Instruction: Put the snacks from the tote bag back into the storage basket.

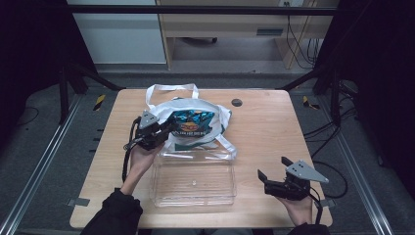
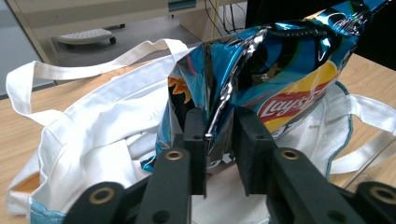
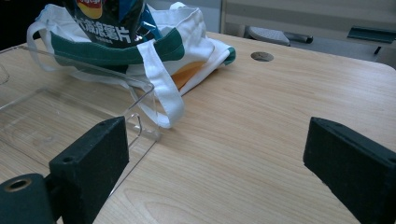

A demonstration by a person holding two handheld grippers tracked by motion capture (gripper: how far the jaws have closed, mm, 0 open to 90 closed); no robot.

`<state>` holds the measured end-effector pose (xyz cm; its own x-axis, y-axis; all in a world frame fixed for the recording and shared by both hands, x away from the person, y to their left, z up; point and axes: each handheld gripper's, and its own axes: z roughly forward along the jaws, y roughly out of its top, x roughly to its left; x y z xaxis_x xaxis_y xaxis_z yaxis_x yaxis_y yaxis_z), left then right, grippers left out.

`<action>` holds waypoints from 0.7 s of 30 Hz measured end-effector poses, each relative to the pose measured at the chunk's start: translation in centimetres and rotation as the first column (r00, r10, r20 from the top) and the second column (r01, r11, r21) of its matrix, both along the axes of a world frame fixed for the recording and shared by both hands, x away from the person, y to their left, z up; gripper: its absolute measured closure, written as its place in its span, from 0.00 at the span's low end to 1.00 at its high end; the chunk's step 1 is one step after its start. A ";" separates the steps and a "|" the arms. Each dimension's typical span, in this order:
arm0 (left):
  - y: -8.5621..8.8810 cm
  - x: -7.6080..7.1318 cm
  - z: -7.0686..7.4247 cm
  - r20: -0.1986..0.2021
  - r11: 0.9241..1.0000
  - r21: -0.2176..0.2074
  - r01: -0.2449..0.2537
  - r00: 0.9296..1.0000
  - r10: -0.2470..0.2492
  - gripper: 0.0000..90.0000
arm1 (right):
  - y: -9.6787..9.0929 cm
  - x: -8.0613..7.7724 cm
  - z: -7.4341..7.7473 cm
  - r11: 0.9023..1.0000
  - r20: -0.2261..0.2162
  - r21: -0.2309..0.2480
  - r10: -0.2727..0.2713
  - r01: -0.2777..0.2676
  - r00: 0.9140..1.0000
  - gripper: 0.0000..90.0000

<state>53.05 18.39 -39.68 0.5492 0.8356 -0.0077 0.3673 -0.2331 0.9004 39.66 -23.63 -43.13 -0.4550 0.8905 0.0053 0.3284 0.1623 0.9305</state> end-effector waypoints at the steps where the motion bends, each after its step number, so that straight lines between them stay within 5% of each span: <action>1: 0.0 0.0 0.0 0.000 1.000 0.000 0.000 1.000 0.000 0.90 | 0.0 0.0 0.0 1.000 0.000 0.000 0.000 0.000 1.000 0.08; 7: -0.5 -0.6 0.2 0.009 1.000 0.013 0.016 1.000 -0.016 0.98 | -0.1 -0.1 0.0 1.000 0.003 -0.001 -0.001 0.001 1.000 0.08; 17: -0.9 -1.7 0.3 0.013 0.999 0.029 0.019 1.000 -0.020 0.98 | -0.2 -0.2 0.1 1.000 0.004 0.004 -0.004 0.004 1.000 0.08; 21: -0.7 -1.6 0.3 0.020 1.000 0.013 0.016 1.000 -0.016 0.82 | -0.1 -0.1 0.0 1.000 0.003 -0.004 -0.002 0.002 1.000 0.08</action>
